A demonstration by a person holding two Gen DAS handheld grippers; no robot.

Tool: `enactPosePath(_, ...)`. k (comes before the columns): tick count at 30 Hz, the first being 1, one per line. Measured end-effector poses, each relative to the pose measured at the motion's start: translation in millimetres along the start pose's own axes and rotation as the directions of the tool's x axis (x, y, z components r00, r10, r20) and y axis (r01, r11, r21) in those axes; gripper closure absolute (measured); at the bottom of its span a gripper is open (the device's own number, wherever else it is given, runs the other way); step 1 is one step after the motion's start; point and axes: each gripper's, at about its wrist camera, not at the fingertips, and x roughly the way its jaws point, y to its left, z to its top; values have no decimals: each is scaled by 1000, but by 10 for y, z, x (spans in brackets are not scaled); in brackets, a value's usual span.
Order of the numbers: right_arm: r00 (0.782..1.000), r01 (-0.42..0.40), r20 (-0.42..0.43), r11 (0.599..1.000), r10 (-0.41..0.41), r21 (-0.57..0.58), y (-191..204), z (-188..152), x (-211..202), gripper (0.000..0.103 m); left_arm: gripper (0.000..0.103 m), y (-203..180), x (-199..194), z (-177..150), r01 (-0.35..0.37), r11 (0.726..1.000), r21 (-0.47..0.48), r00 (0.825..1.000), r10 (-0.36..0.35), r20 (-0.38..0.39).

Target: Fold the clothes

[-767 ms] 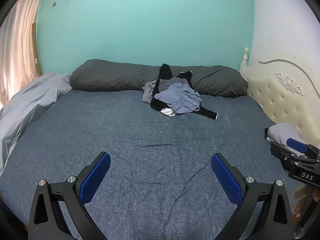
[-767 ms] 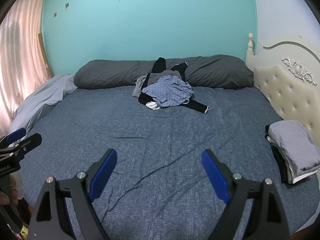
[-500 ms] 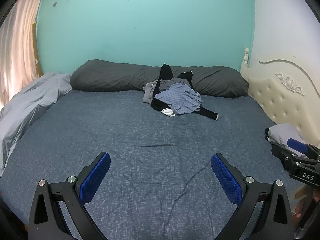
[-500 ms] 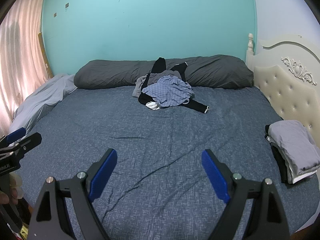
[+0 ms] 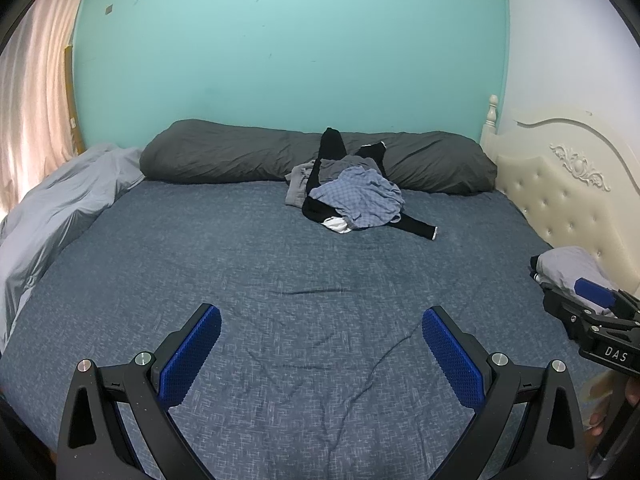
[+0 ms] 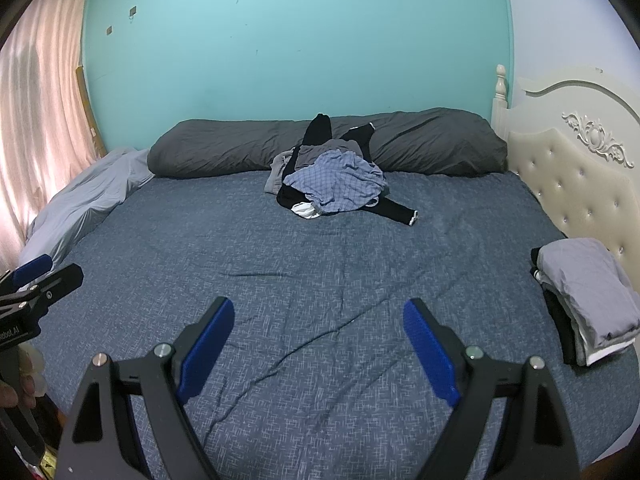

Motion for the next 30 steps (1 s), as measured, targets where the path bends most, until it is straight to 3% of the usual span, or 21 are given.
enactPosePath(30,1000,0,4,1000,0,0,4,19,-15,16,0,-41,-35,28,9,1000,8,1000,-9,-5)
